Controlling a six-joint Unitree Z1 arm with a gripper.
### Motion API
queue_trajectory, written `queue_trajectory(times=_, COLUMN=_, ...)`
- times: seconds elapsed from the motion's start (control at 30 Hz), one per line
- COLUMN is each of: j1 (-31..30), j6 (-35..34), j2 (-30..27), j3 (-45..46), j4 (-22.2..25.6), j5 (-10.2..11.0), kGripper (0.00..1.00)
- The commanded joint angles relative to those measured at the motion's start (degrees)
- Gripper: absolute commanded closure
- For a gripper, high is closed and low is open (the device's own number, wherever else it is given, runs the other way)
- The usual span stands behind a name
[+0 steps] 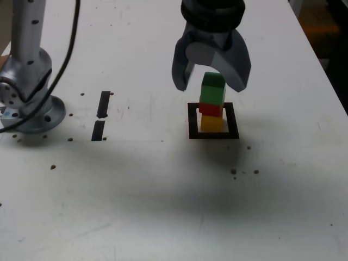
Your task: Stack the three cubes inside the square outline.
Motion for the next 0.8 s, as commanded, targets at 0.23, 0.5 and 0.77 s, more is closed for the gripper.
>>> queue_trajectory(times=0.23, j1=0.11, j6=0.26, j2=0.34, j3=-0.06, j4=-0.52, j5=0.09, kGripper=0.43)
queue_trajectory(times=0.5, j1=0.11, j6=1.47, j2=3.87, j3=-2.89, j4=-0.28, j5=-0.52, kGripper=0.51)
queue_trajectory(times=0.77, j1=0.11, j6=1.50, j2=4.16, j3=-4.73, j4=1.31, j5=0.07, kGripper=0.56)
